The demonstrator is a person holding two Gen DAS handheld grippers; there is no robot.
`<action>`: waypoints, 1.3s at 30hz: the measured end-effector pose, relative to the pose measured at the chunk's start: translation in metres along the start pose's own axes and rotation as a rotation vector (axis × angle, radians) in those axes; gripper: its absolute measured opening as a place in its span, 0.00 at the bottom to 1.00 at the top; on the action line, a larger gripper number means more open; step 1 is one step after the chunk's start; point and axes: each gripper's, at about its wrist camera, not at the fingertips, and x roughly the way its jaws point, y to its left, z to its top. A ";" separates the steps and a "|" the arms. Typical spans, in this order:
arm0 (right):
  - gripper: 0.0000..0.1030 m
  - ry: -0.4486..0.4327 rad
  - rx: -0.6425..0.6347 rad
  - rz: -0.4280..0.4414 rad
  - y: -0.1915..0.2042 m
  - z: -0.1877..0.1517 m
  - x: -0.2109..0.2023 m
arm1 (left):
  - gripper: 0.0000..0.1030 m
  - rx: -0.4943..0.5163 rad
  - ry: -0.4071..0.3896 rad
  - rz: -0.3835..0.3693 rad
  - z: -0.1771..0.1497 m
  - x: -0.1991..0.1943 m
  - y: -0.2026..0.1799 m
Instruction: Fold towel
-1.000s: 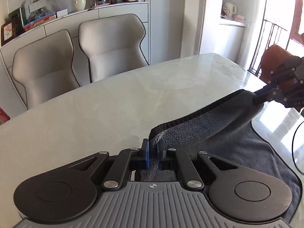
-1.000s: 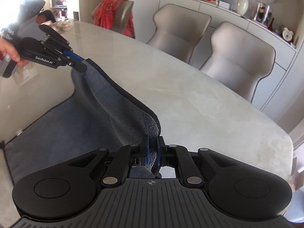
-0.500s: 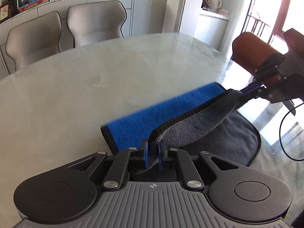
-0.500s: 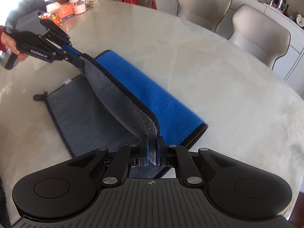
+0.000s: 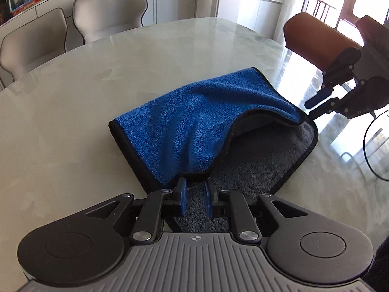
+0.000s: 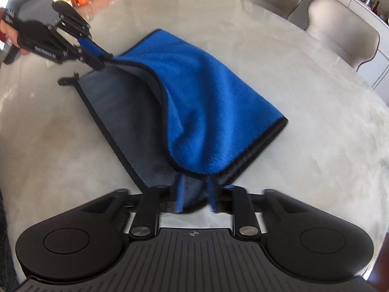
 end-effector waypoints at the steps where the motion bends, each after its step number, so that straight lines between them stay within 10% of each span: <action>1: 0.33 -0.014 -0.010 0.007 0.003 0.001 0.000 | 0.21 0.025 0.001 0.008 0.000 0.002 -0.004; 18: 0.31 0.021 -0.152 -0.050 0.019 0.000 0.025 | 0.34 0.310 -0.080 0.131 0.005 0.007 -0.036; 39: 0.31 0.037 -0.130 -0.026 0.036 -0.001 0.019 | 0.48 0.550 -0.033 0.072 0.007 0.014 -0.043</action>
